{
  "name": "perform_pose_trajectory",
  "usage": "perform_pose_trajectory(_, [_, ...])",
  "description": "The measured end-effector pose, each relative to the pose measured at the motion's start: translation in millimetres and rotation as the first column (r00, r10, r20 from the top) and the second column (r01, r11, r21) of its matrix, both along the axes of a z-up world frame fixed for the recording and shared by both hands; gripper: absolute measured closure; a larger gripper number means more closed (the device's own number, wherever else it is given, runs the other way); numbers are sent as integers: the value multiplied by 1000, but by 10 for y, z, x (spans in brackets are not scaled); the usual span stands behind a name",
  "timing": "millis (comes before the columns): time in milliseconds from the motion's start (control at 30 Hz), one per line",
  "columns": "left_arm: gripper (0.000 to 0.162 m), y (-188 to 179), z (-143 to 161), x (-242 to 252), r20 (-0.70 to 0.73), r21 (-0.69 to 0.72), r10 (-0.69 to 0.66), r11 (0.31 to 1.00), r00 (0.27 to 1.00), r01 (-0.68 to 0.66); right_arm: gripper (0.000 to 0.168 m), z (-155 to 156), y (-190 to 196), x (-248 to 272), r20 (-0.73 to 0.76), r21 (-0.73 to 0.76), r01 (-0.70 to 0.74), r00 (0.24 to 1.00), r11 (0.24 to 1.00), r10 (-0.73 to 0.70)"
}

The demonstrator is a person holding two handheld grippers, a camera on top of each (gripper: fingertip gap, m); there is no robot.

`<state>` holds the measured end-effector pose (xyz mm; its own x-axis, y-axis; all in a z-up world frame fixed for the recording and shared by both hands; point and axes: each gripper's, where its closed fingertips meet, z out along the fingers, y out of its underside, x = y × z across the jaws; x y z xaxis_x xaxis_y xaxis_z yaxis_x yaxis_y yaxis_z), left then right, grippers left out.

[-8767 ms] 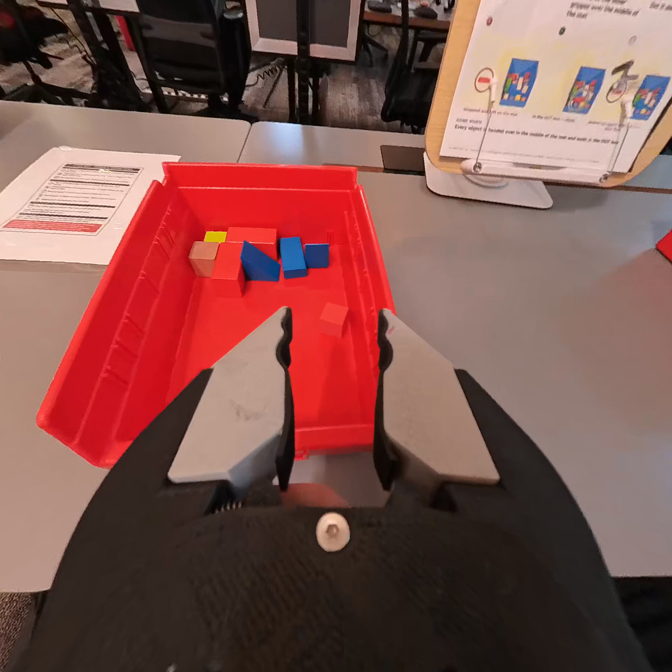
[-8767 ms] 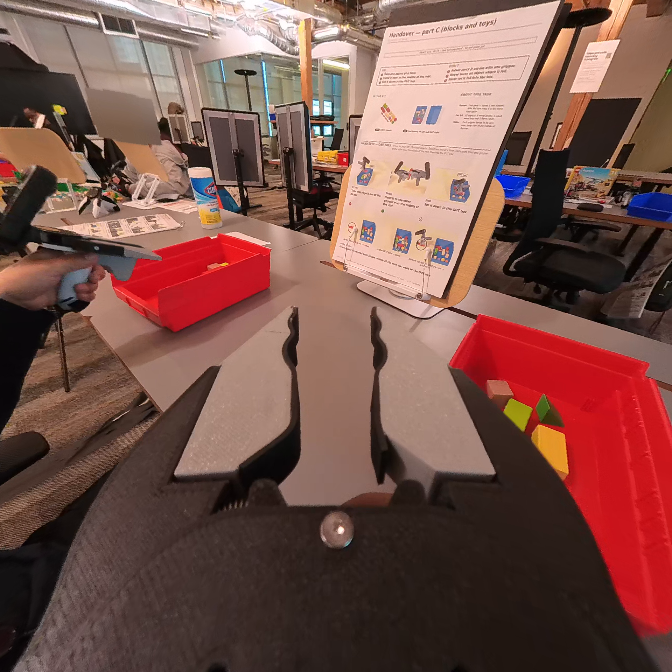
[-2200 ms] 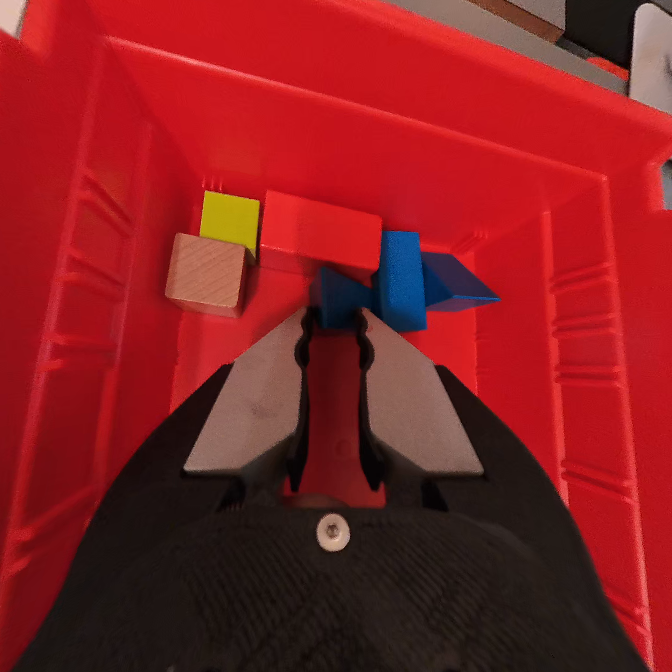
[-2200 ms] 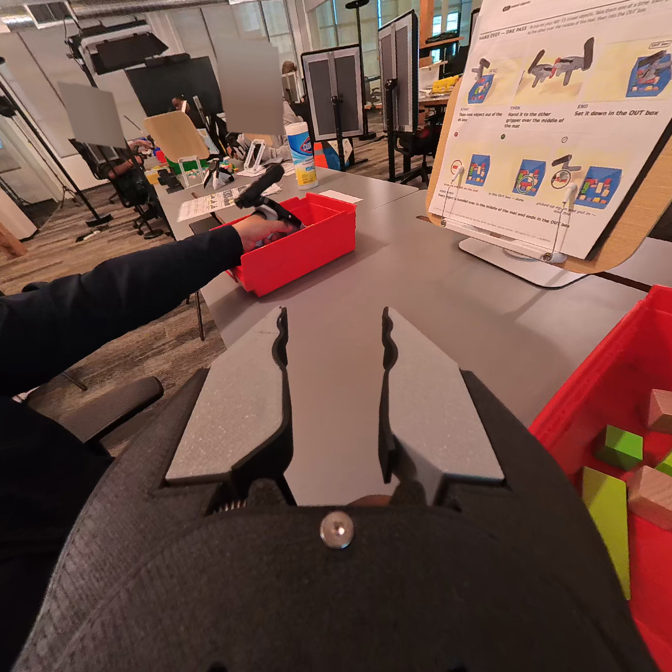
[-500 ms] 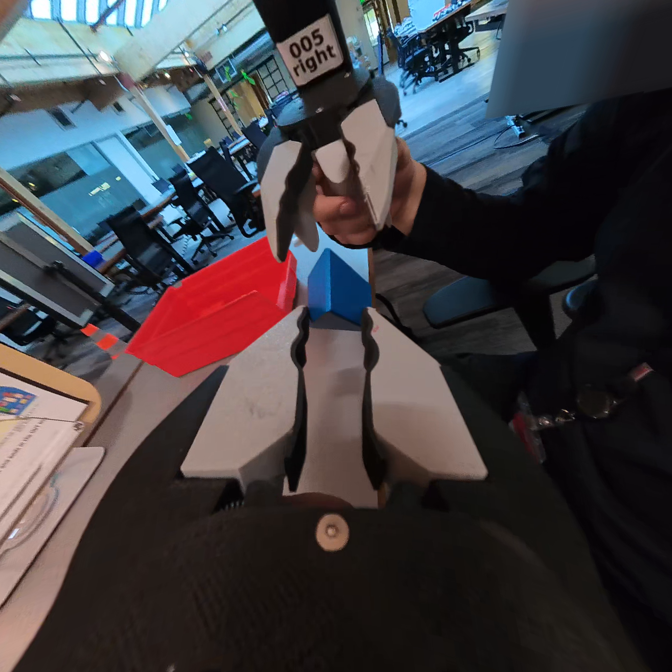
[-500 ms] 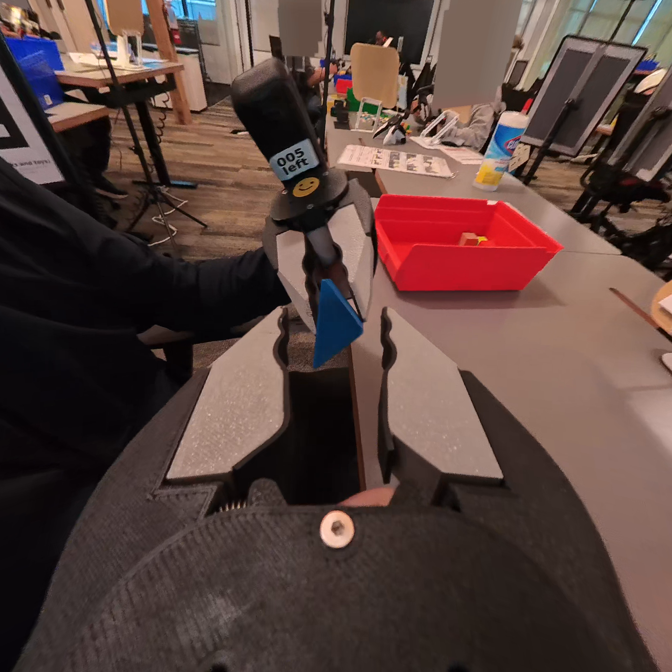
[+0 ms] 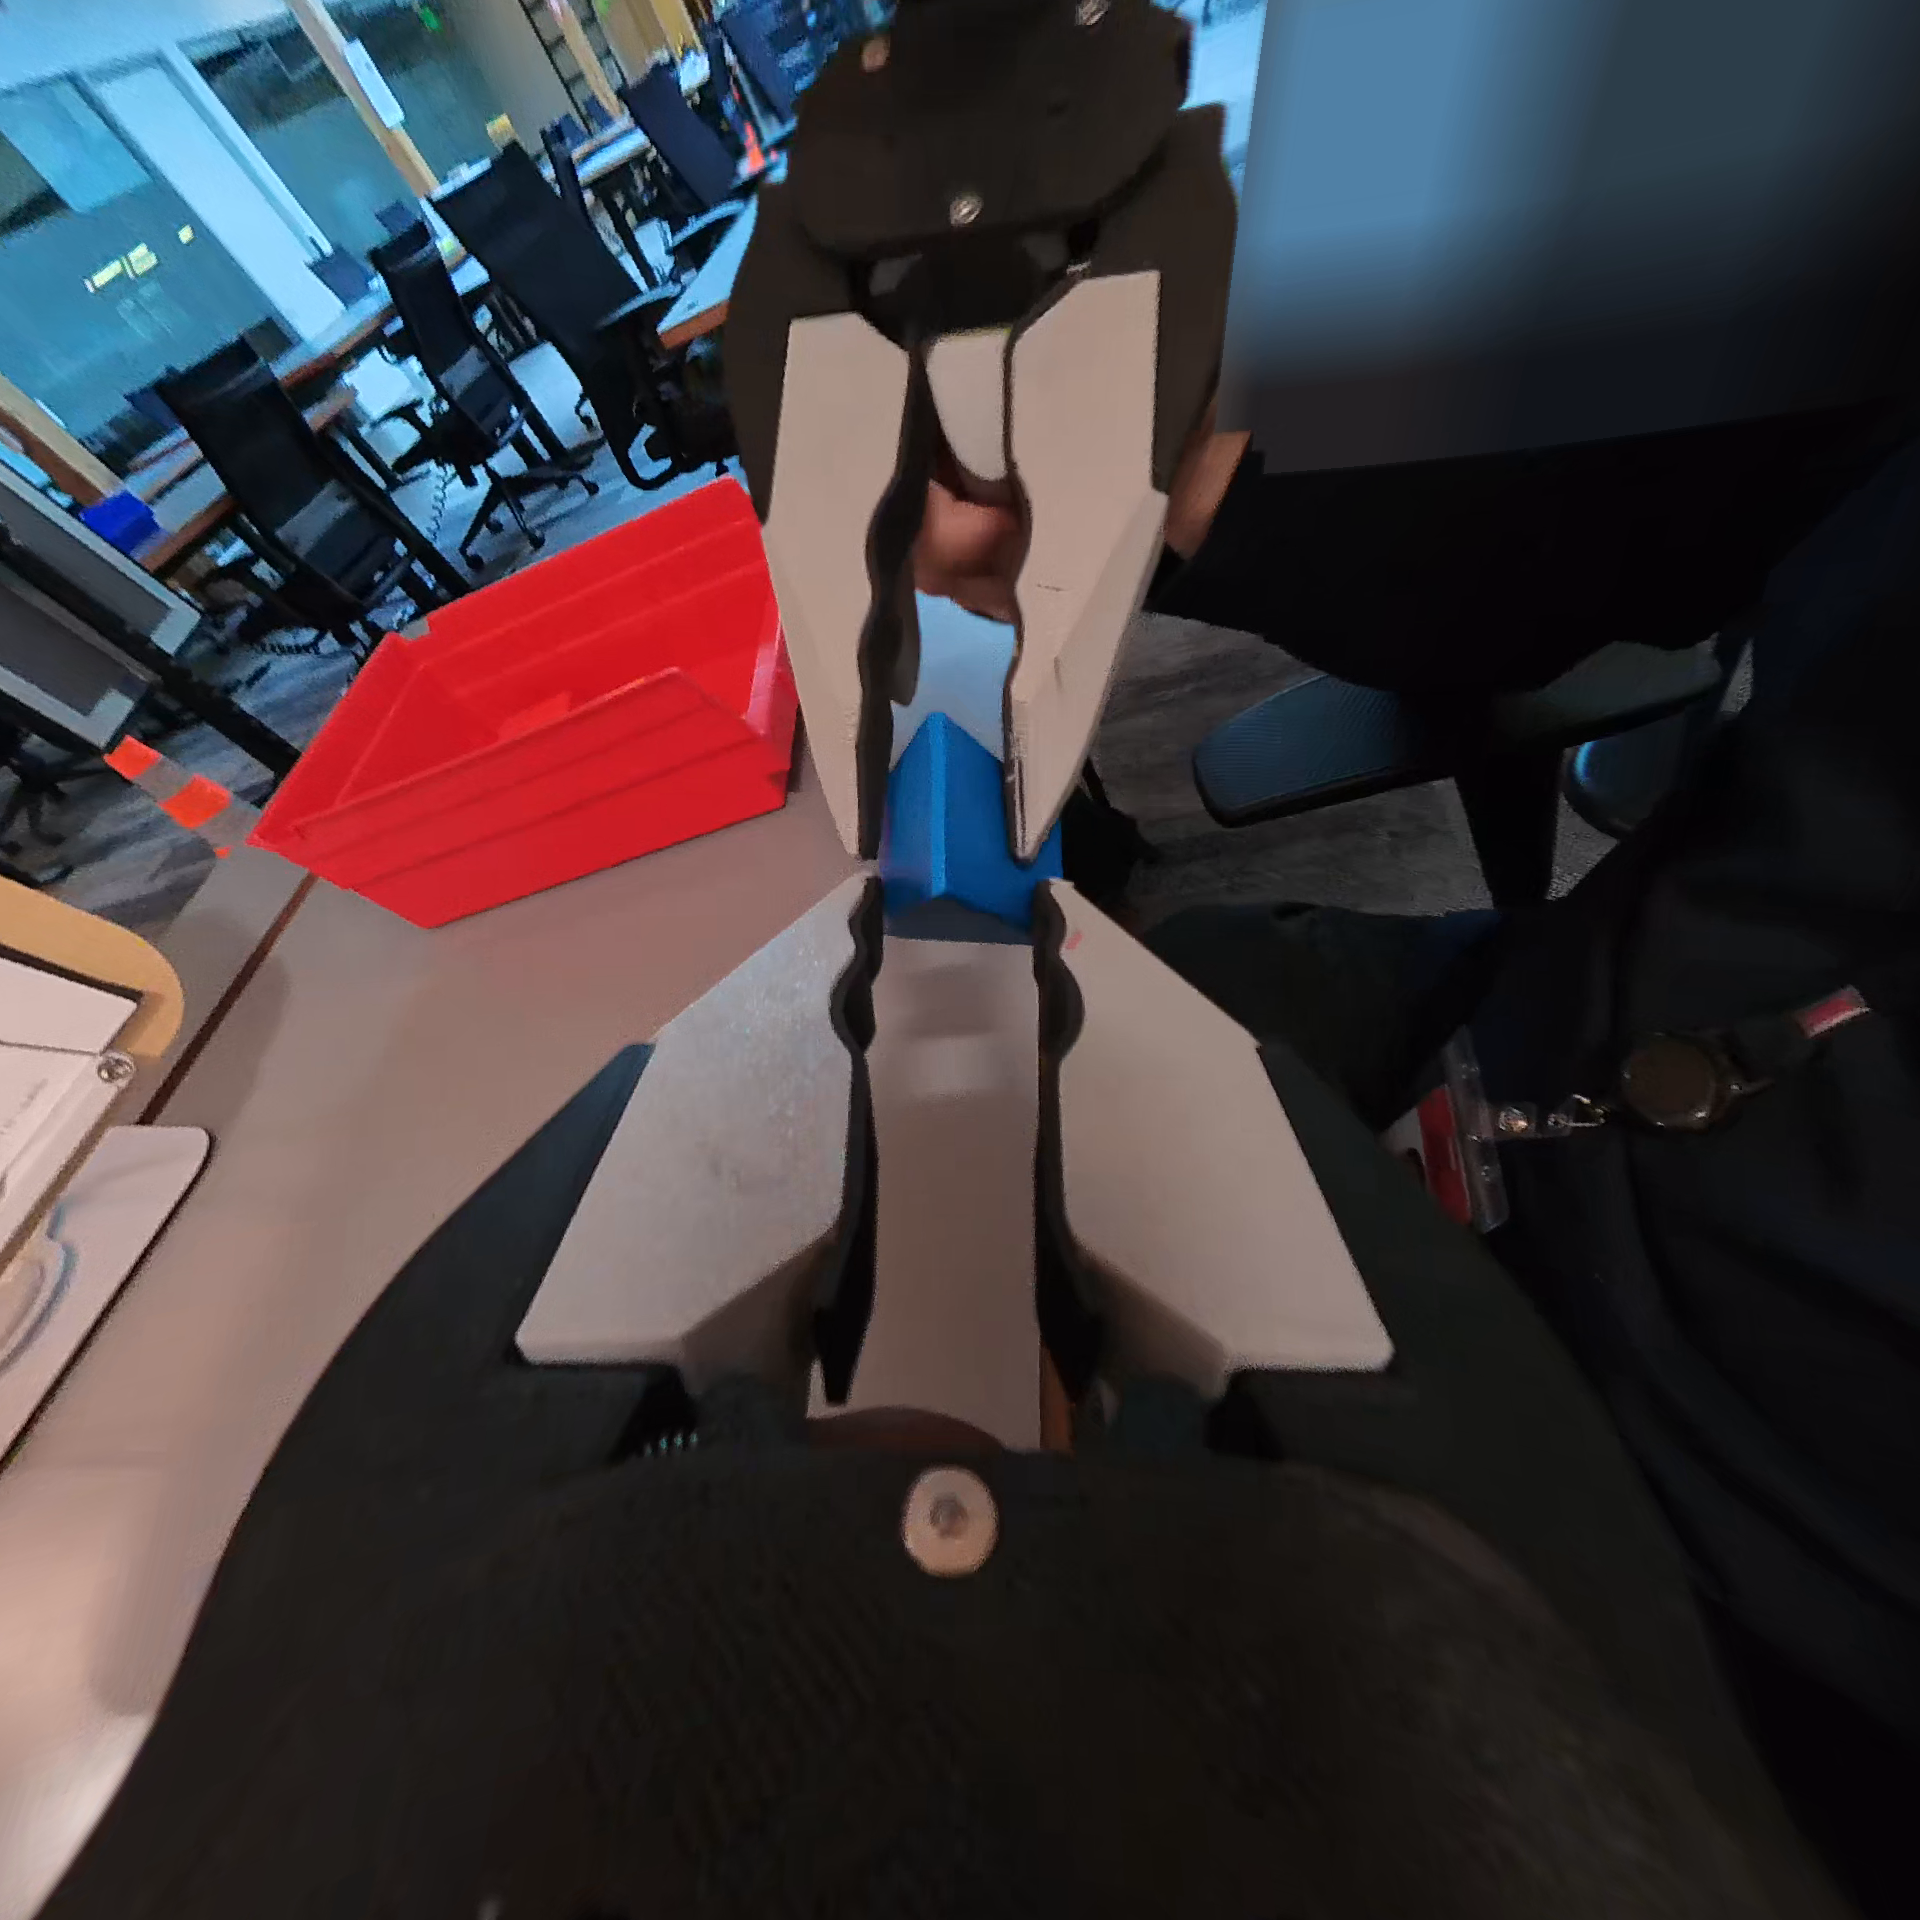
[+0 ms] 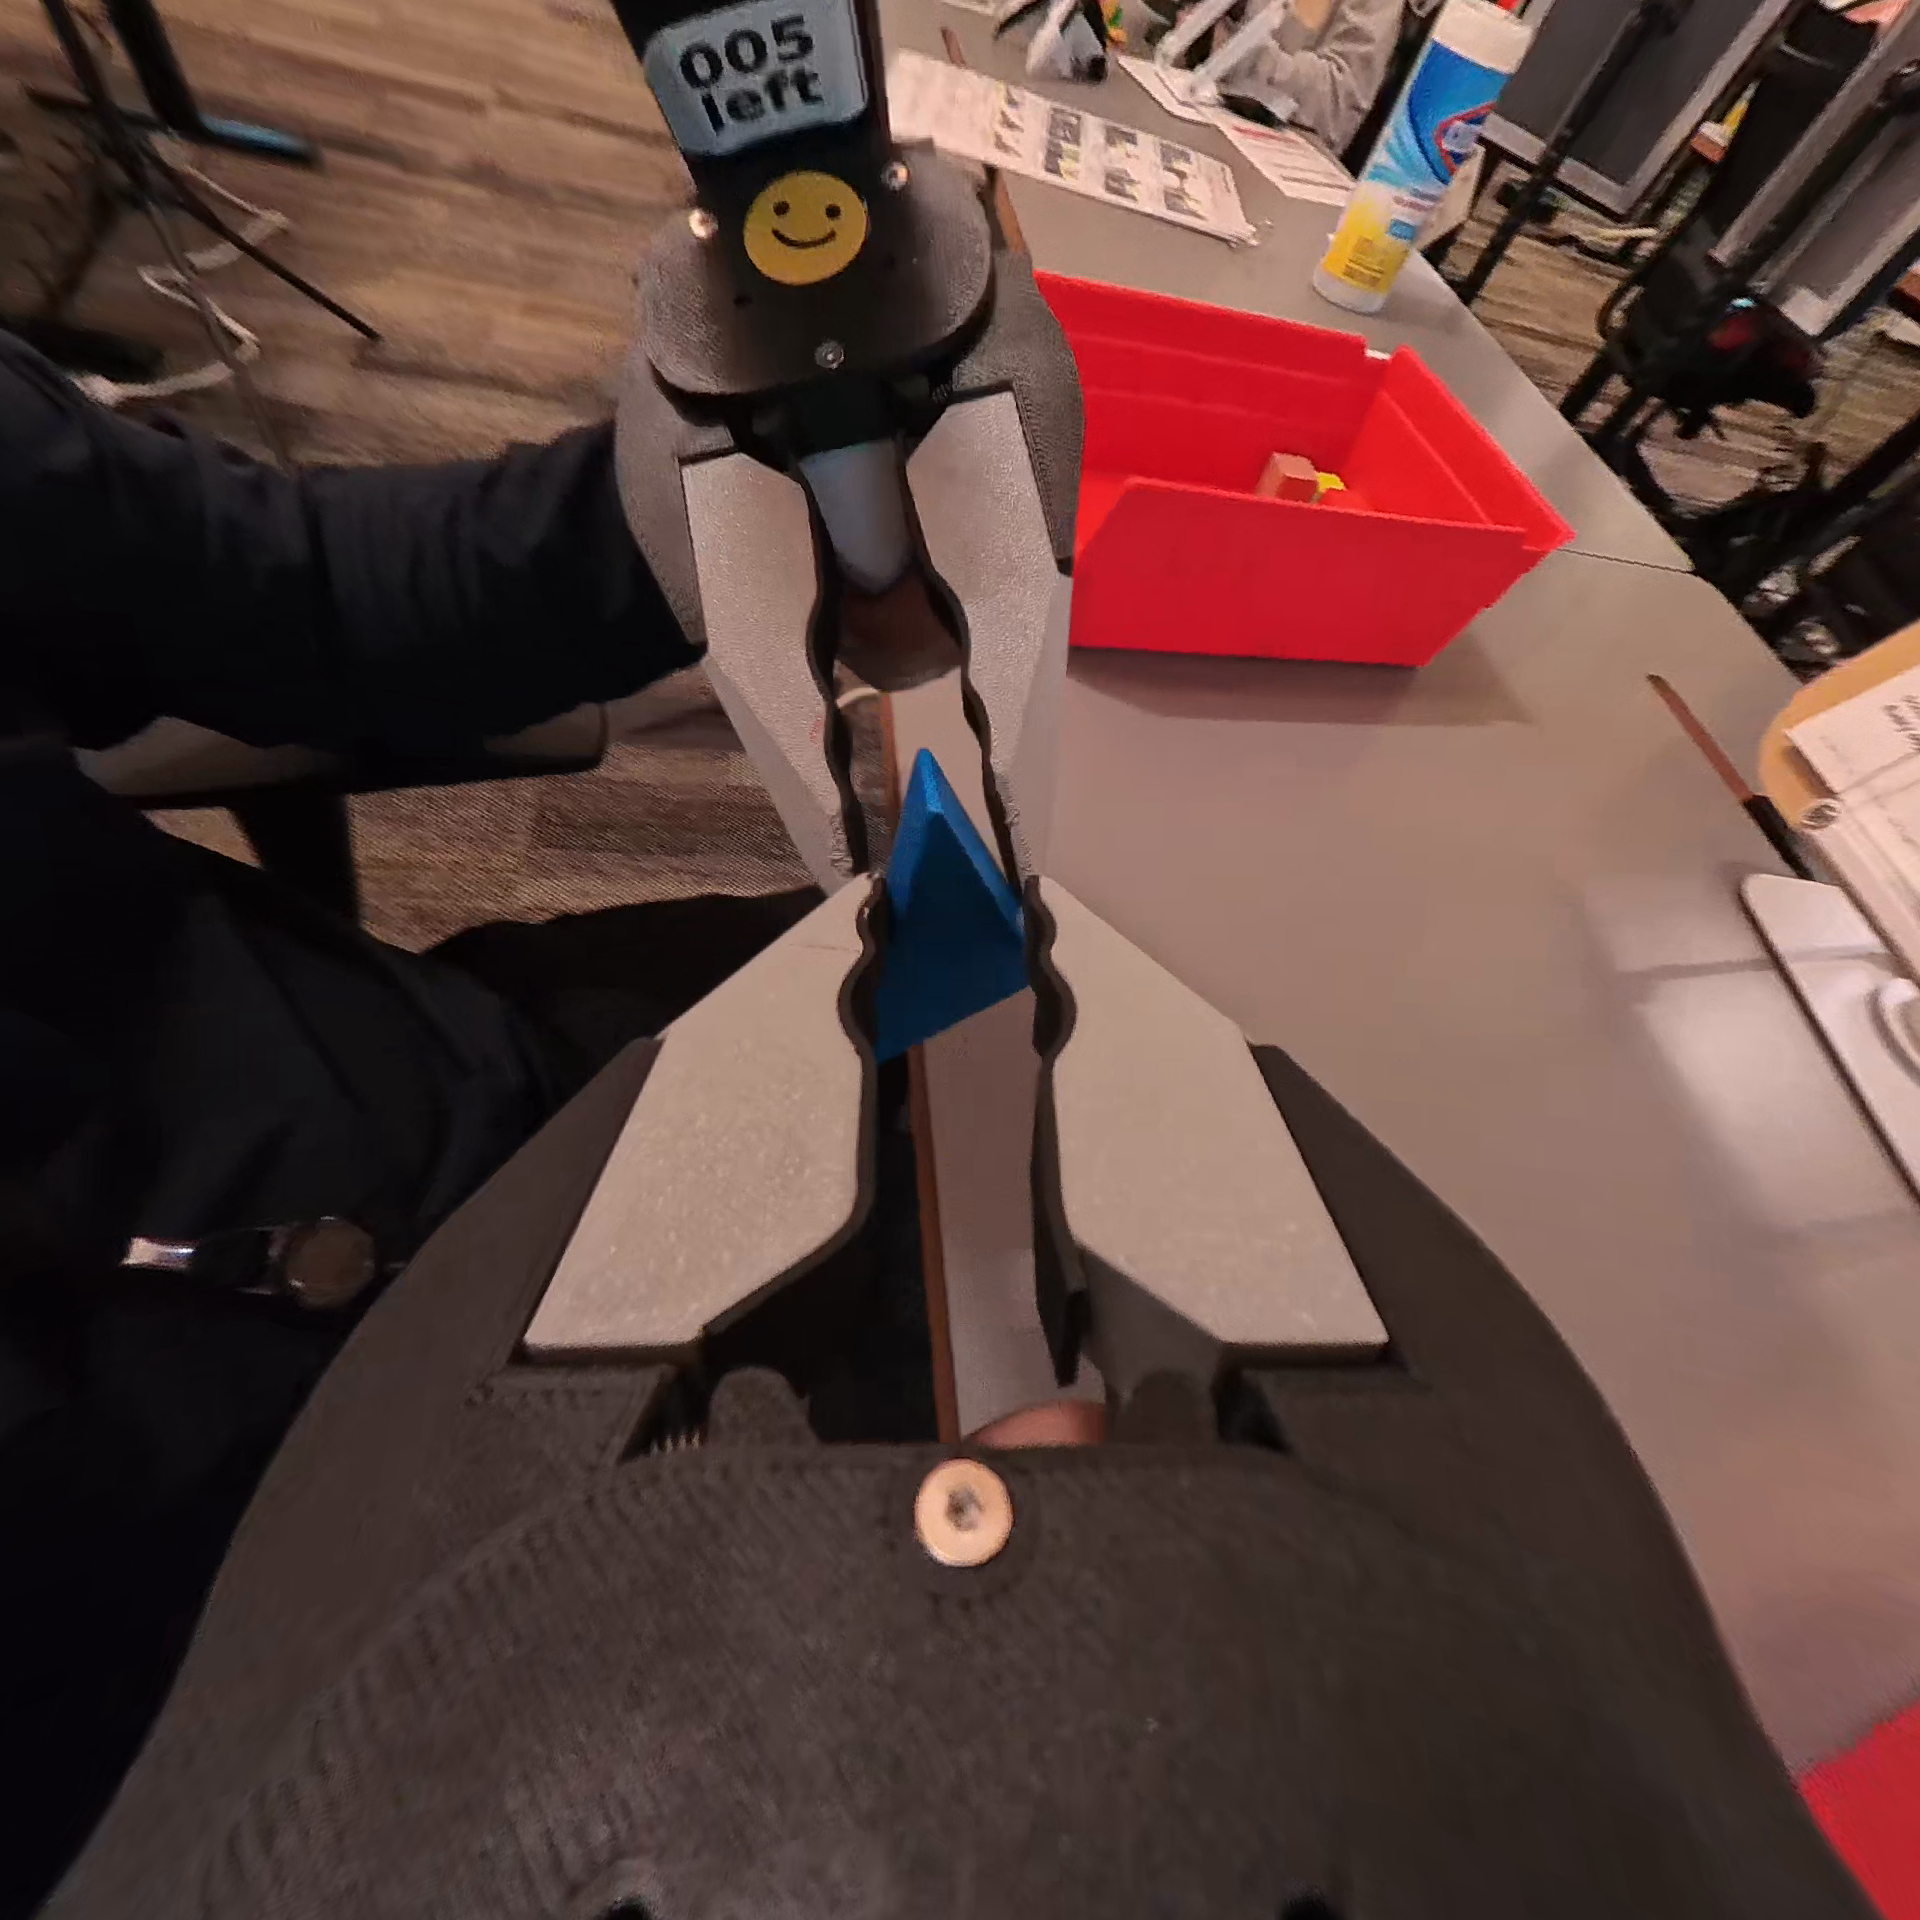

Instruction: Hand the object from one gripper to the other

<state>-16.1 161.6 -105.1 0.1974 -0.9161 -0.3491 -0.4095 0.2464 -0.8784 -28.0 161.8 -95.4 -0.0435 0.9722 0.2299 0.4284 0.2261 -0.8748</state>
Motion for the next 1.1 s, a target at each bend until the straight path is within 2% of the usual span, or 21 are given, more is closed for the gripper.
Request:
perform_pose_trajectory(167, [136, 58, -140, 24, -77, -49, 45, 998, 996, -49, 146, -121, 47, -11, 72, 147, 34, 996, 989, -45])
perform_pose_trajectory(300, [136, 81, -196, 29, -122, -50, 79, 995, 989, -86, 147, -169, 62, -4, 86, 177, 12, 996, 984, -27])
perform_pose_trajectory(633, [136, 173, 119, -19, 116, -159, 113, 983, 987, -94, 147, 135, 176, 22, -147, -94, -39, 989, 995, 25])
perform_pose_trajectory(767, [118, 190, 11, -8, 116, -253, 110, 964, 987, -77, 148, 252, 218, 32, -237, -181, -70, 971, 981, 25])
perform_pose_trajectory(867, [120, 186, 2, 64, 162, -307, 91, 951, 983, -38, 148, 299, 185, 25, -274, -213, -106, 961, 971, 45])
perform_pose_trajectory(1000, [120, 111, 102, 190, 279, -398, 35, 913, 960, 83, 148, 315, 135, -11, -300, -208, -137, 951, 968, 70])
perform_pose_trajectory(1100, [129, 126, 141, 206, 333, -429, 34, 895, 942, 120, 148, 336, 141, -16, -321, -202, -139, 945, 969, 68])
